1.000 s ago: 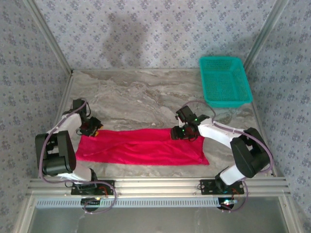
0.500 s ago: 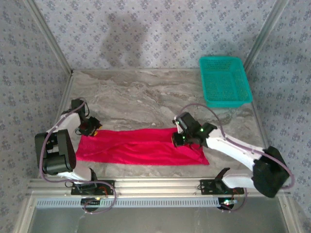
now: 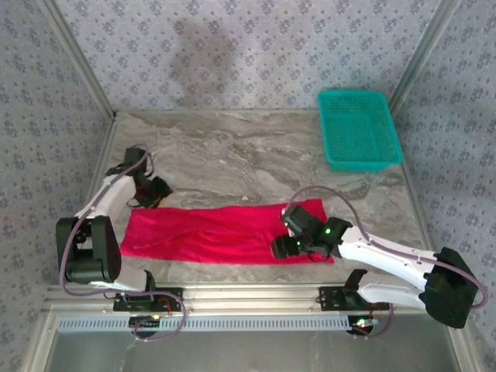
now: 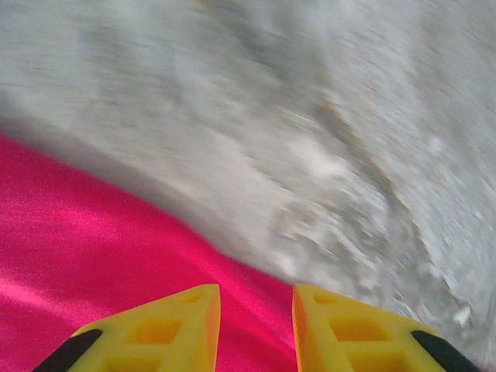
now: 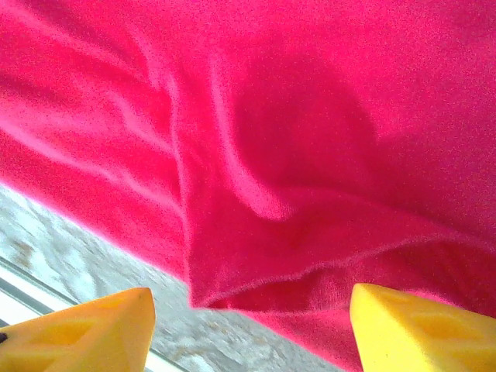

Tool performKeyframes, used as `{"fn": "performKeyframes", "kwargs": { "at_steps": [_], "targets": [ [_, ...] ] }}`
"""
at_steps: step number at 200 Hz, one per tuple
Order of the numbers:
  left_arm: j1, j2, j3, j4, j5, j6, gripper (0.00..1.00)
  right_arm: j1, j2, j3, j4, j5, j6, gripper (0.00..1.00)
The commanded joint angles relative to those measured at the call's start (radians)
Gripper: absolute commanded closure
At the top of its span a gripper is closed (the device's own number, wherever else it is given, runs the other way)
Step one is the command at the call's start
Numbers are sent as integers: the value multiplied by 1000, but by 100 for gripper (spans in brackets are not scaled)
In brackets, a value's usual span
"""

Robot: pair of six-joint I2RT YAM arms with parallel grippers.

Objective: Fold the inside-out t-shirt

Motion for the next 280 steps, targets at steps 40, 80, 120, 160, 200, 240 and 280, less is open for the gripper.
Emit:
{"fn": "performKeyframes", "kwargs": {
  "at_steps": [40,80,120,160,200,240,280],
  "targets": [
    [-310,172,87,81,135,-61,70,-259,236,127,129,-56,114,33],
    [-265,204,-1,67,77,-5,70,-381,416,118,107,-5,111,32],
    [-151,211,-56,68,-37,67,71,-451,468,149,94,61,70,31],
    [-60,302,0,151,-80,74,71,-501,585,297,108,87,19,30],
    [-52,383,186,103,-39,105,74,-513,631,478,22,128,-37,28],
    [28,237,247,-118,-142,135,70,-472,542,515,58,85,-59,28],
    [270,147,109,-140,-88,118,60,-385,594,572,121,-84,-72,29]
  ]
}}
